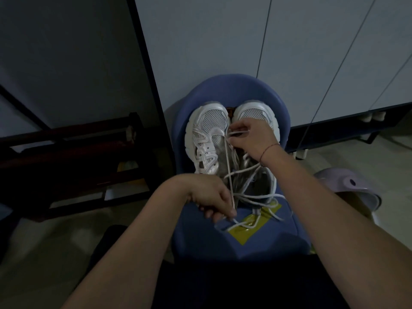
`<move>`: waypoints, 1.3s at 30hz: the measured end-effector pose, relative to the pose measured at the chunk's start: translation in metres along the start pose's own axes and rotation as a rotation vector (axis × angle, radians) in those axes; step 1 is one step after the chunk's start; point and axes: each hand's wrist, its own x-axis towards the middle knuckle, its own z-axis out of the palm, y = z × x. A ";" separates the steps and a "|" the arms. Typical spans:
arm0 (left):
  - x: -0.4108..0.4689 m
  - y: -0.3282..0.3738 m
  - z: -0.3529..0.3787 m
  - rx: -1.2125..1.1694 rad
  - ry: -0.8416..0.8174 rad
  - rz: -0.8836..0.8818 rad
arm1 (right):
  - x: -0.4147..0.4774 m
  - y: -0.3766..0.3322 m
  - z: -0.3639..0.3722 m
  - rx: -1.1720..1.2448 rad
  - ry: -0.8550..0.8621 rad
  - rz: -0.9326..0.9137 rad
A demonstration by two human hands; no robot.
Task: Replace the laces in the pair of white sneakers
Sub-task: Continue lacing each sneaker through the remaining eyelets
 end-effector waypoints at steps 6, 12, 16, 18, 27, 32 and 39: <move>-0.010 -0.002 0.000 -0.189 0.407 0.003 | -0.003 -0.003 0.000 -0.001 -0.020 0.016; 0.007 0.010 -0.010 -0.641 0.875 0.101 | -0.003 -0.003 0.000 0.009 -0.026 0.017; 0.021 0.014 -0.013 -0.663 0.935 0.093 | -0.002 -0.002 0.000 0.013 -0.029 0.011; 0.027 0.014 -0.013 -0.668 0.967 0.110 | -0.002 -0.001 0.000 0.026 -0.035 0.011; 0.031 0.013 -0.016 -0.735 0.928 0.145 | -0.001 0.000 0.001 0.022 -0.031 0.007; 0.017 0.011 -0.016 -0.481 0.750 0.119 | -0.001 -0.002 0.004 0.035 -0.001 0.023; -0.010 0.001 0.005 -0.057 0.160 0.084 | -0.001 -0.002 0.006 0.012 0.033 0.020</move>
